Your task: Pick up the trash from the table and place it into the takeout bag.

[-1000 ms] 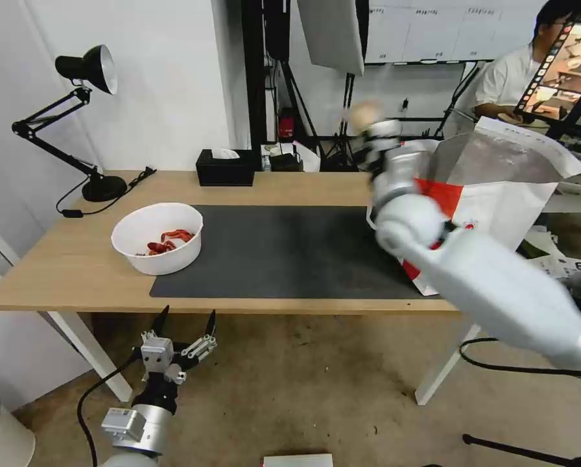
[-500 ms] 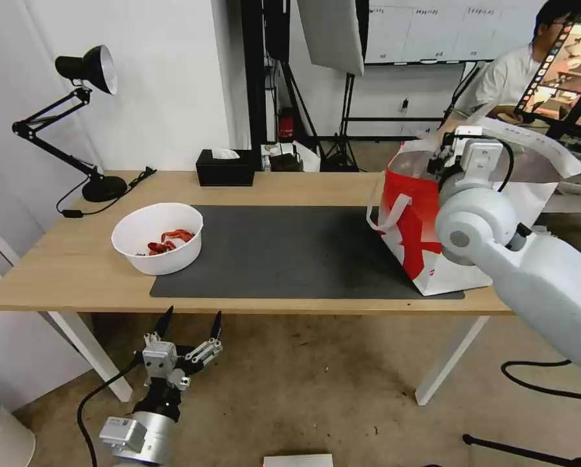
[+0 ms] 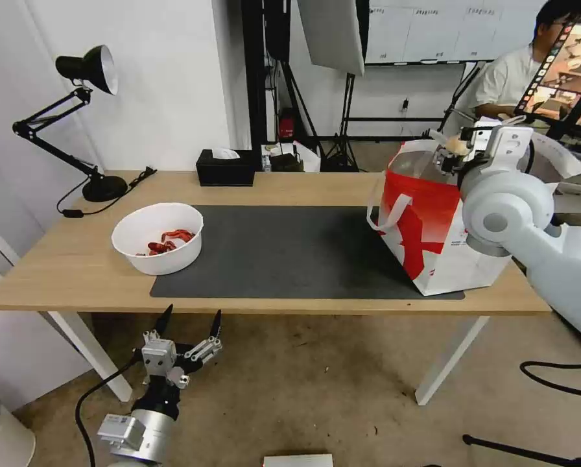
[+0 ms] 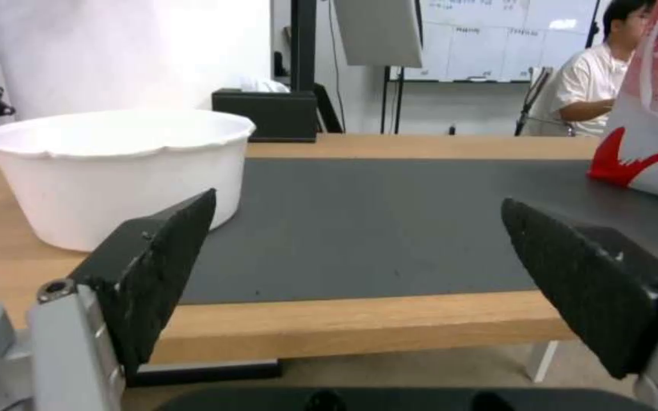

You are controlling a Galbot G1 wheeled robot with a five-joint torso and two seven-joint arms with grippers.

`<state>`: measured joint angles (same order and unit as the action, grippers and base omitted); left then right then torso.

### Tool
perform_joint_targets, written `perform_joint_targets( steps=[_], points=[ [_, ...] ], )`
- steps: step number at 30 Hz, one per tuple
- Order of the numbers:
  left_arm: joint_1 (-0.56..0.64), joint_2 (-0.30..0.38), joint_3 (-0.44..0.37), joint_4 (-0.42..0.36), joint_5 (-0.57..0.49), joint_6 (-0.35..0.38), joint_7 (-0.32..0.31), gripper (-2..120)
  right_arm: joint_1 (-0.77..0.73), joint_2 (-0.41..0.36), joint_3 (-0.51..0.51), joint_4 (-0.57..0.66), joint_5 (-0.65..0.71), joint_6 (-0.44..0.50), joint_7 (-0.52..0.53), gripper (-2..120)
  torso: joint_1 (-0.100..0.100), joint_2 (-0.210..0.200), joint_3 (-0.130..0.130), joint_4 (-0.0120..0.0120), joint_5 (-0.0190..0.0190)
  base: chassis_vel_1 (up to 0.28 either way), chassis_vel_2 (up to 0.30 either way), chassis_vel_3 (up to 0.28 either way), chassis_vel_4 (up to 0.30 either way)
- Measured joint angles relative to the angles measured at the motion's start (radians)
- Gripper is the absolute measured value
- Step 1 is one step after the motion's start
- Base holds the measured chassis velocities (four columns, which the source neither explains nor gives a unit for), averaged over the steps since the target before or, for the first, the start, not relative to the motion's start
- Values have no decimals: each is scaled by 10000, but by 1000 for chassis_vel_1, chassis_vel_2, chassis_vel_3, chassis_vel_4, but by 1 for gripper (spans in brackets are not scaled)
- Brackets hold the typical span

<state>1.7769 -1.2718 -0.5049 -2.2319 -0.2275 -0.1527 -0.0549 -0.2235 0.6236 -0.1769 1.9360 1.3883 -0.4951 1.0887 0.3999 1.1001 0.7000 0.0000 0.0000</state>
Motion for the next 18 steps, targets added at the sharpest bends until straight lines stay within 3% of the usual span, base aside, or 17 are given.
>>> perform_joint_targets(
  steps=[3, 11, 14, 15, 18],
  points=[
    [-12, 7, -8, -3, -6, 5, 0, 100, 18, -12, -15, -3, -19, -13, -40, 96, 0, 0, 0, 0, 0, 0, 0, 0, 0],
    [-114, 7, 21, -78, -50, 29, 3, 100, -351, -223, 190, 368, -131, 548, -738, 100, 1, 0, 0, 2, -3, 0, 0, 0, 0],
    [-194, 2, 57, -250, -60, 58, 9, 100, -1497, -640, 742, 1099, -856, 1969, -2418, 100, 1, 0, 0, 0, -1, 0, 0, 0, 0],
    [-194, 2, 57, -250, -60, 58, 9, 100, -1497, -640, 742, 1099, -856, 1969, -2418, 100, 1, 0, 0, 0, -1, 0, 0, 0, 0],
    [-93, -157, 6, -546, 11, 50, 212, 100, -3199, -993, 1290, 1982, -2608, 3452, -4510, 100, 1, 1, -2, -9, -3, 0, 0, 0, 0]
  ],
)
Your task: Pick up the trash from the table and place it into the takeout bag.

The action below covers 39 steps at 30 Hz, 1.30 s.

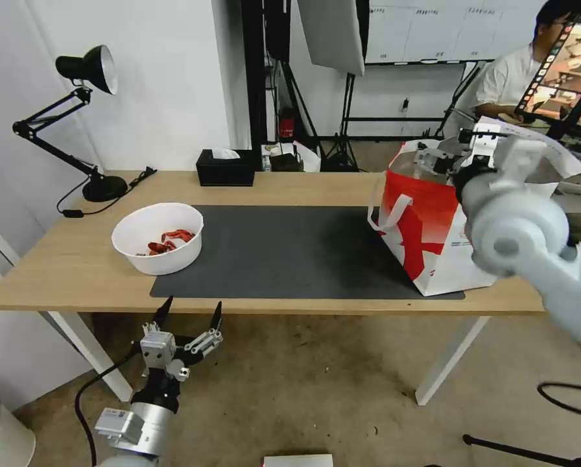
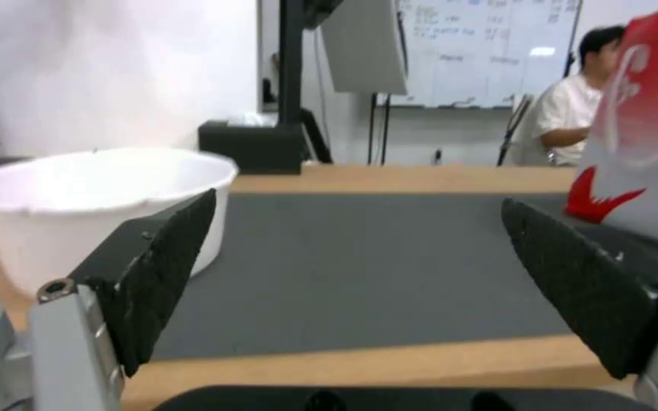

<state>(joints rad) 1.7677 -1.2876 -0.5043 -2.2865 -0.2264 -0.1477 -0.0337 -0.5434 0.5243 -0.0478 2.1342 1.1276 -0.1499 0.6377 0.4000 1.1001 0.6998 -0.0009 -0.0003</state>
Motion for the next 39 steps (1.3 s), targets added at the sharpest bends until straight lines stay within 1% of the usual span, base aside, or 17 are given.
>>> perform_joint_targets(
  steps=[1, 3, 4, 5, 6, 7, 8, 10, 11, 13, 14, 17, 18, 20, 22, 29, 39],
  points=[
    [0, 0, 0, 0, 0, 0, 0, 100, 0, 0, 0, 0, 0, 0, 0, 100, 0, 0, 0, 0, 0, 0, 0, 0, 0],
    [407, -469, -274, -280, 221, -107, 35, 100, -863, 213, -50, 228, -890, 849, -1054, 100, -2, 0, 1, 9, 5, 0, 0, 0, 0],
    [407, -469, -274, -280, 221, -107, 35, 100, -863, 213, -50, 228, -890, 849, -1054, 100, -2, 0, 1, 9, 5, 0, 0, 0, 0],
    [486, -635, -354, -363, 287, -131, 33, 100, -1407, 317, 26, 335, -1342, 1252, -1460, 100, -1, -1, 3, 26, 8, 0, 0, 0, 0],
    [490, -699, -380, -381, 314, -131, 32, 100, -2036, 361, 289, 473, -1701, 1567, -1749, 100, 0, -2, 2, 24, 6, 0, 0, 0, 0],
    [490, -699, -380, -381, 314, -131, 32, 100, -2036, 361, 289, 473, -1701, 1567, -1749, 100, 0, -2, 2, 24, 6, 0, 0, 0, 0],
    [477, -762, -400, -371, 349, -121, 13, 100, -3068, 455, 860, 655, -2180, 1970, -2155, 100, 0, -1, 1, 13, -1, 0, 0, 0, 0],
    [483, -811, -411, -217, 452, -142, -25, 100, -5181, 802, 1946, 835, -3329, 2618, -2735, 100, -1, 0, 0, 7, 1, 0, 0, 0, 0],
    [483, -811, -411, -217, 452, -142, -25, 100, -5181, 802, 1946, 835, -3329, 2618, -2735, 100, -1, 0, 0, 7, 1, 0, 0, 0, 0],
    [556, -825, -433, -46, 646, -272, -41, 100, -7346, 1367, 2811, 767, -4546, 3295, -3351, 100, -1, -1, 1, 4, 8, 0, 0, 0, 0],
    [556, -825, -433, -46, 646, -272, -41, 100, -7346, 1367, 2811, 767, -4546, 3295, -3351, 100, -1, -1, 1, 4, 8, 0, 0, 0, 0],
    [580, -872, -454, 234, 1071, -391, -110, 100, -9302, 2194, 3311, 477, -5837, 4048, -3680, 100, -2, 0, 0, 8, 2, 0, 0, 0, 0],
    [580, -872, -454, 234, 1071, -391, -110, 100, -9302, 2194, 3311, 477, -5837, 4048, -3680, 100, -2, 0, 0, 8, 2, 0, 0, 0, 0],
    [561, -912, -395, 408, 1113, -386, -318, 100, -10208, 2712, 3364, 241, -6577, 4281, -3642, 100, -2, 0, 0, 5, 3, 0, 0, 0, 0],
    [556, -919, -374, 495, 1134, -244, -441, 100, -10577, 3052, 3248, 71, -7006, 4289, -3328, 100, -2, 0, 0, 6, 2, 0, 0, 0, 0],
    [571, -859, -373, 575, 1212, 170, -628, 100, -10869, 3621, 2932, 46, -7268, 3871, -2726, 100, -2, -1, 1, 9, 2, 0, 0, 0, 0],
    [518, -803, -284, 717, 1183, 155, -632, 100, -10764, 3760, 2833, -28, -7360, 3702, -2649, 100, -1, -1, 2, 9, 2, 0, 0, 0, 0]
  ],
)
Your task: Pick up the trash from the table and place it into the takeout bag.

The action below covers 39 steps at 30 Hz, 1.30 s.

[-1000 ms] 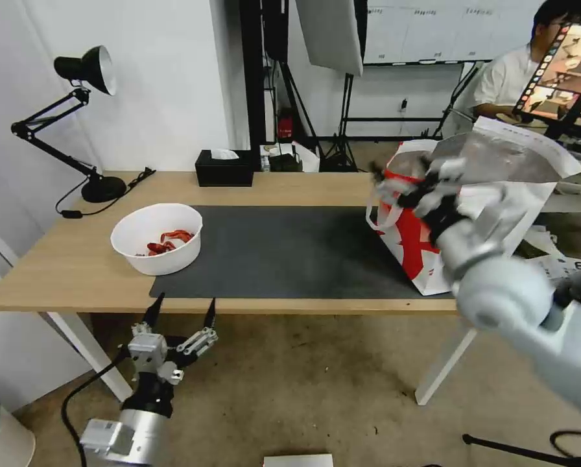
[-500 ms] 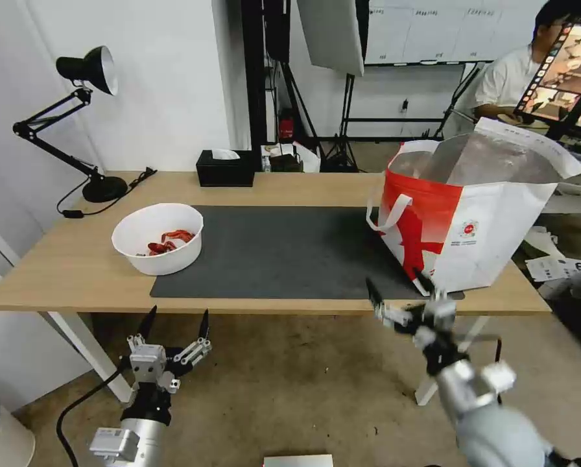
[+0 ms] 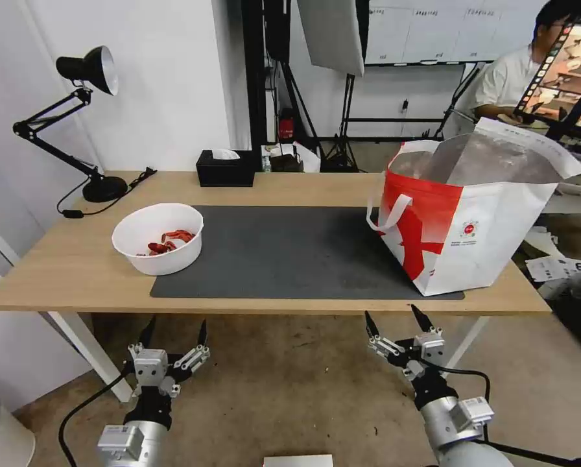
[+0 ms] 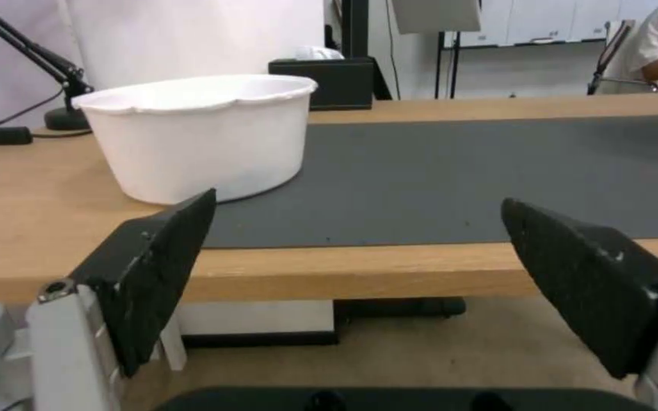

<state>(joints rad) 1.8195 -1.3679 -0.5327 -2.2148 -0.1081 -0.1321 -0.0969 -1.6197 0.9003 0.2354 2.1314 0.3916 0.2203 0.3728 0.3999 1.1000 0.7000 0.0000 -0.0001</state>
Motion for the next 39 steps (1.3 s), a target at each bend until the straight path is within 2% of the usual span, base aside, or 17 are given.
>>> perform_joint_targets(
  steps=[17, 22, 25, 39],
  points=[
    [-39, 6, 20, 121, 23, -182, 234, 100, 219, -266, -85, -196, 62, -5, -51, 100, 0, 0, 0, 0, 1, 0, 0, 0, 0],
    [-58, 0, 20, 139, 23, -183, 244, 100, 233, -286, -99, -214, 97, 32, -289, 100, 1, 0, 0, 0, 0, 0, 0, 0, 0],
    [-60, 2, -7, 140, 16, -185, 245, 100, 327, -282, -75, -339, -217, 376, -583, 100, 1, 0, 0, 0, 1, 0, 0, 0, 0],
    [-69, -20, -18, 214, 0, -210, 215, 100, 394, -287, -70, -342, -336, 400, -598, 100, 1, 0, 0, 0, 1, 0, 0, 0, 0]
  ],
)
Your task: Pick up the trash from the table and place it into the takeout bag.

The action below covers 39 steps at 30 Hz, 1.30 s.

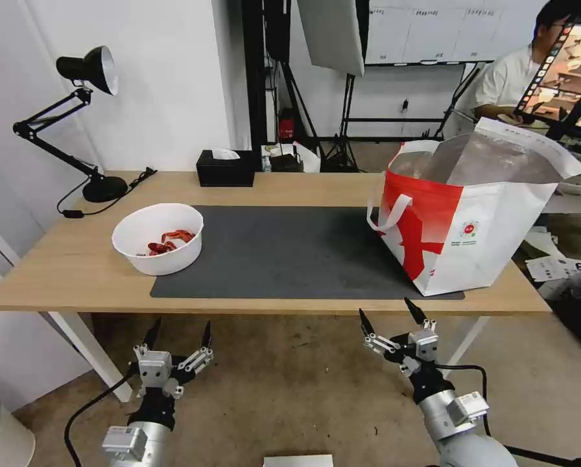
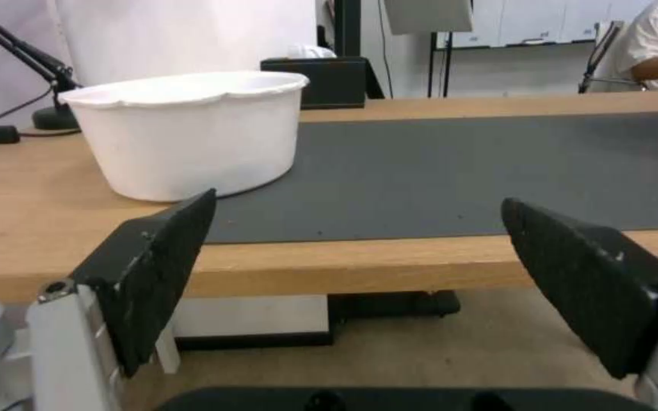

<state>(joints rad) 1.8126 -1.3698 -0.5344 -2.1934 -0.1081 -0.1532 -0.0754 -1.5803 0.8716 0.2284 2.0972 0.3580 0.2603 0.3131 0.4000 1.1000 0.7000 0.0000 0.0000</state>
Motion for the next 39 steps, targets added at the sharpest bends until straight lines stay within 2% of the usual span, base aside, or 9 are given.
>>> perform_joint_targets(
  steps=[8, 10, 15, 18, 22, 28, 29, 33, 39],
  points=[
    [-995, 705, -361, -471, -1571, 1068, -1216, 100, 1, -1, 4, 4, 0, 0, 7, 100, 0, 0, 1, 1, -2, 0, 0, 0, 0],
    [-2011, 1674, -741, -793, -3387, 2263, -2377, 100, 2, -2, 6, 5, 1, 0, 9, 100, 1, 0, 1, -1, -3, 0, 0, 0, 0],
    [-3209, 3275, -1289, -548, -5692, 3168, -3492, 100, 2, -1, 5, 8, 3, -1, 12, 100, 1, -1, 1, 0, -3, 0, 0, 0, 0],
    [-4605, 5154, -1351, 339, -8288, 3733, -4396, 100, 1, -2, 5, 12, 5, -2, 15, 100, 1, -1, 2, 1, -3, 0, 0, 0, 0],
    [-6303, 6576, -834, 1535, -10738, 4510, -5258, 100, 1, -2, 3, 14, 6, -3, 17, 100, 2, -1, 2, -2, -3, 0, 0, 0, 0],
    [-7863, 7238, -237, 2611, -12595, 5697, -5960, 100, 0, -2, 3, 16, 8, -6, 18, 100, 2, -1, 2, -1, -2, 0, 0, 0, 0],
    [-8613, 7480, 163, 3246, -13107, 6416, -6174, 100, 0, -2, 2, 17, 9, -8, 19, 100, 2, -2, 2, -1, -4, 0, 0, 0, 0],
    [-9492, 7803, 656, 4154, -13560, 7684, -6025, 100, 0, -2, 2, 17, 11, -9, 20, 100, 2, -1, 2, 1, -2, 0, 0, 0, 0],
    [-10885, 7906, 1764, 5464, -13916, 8466, -5594, 100, 1, -1, 2, 18, 10, -9, 21, 100, 1, -1, 1, 1, 0, 0, 0, 0, 0]
  ],
)
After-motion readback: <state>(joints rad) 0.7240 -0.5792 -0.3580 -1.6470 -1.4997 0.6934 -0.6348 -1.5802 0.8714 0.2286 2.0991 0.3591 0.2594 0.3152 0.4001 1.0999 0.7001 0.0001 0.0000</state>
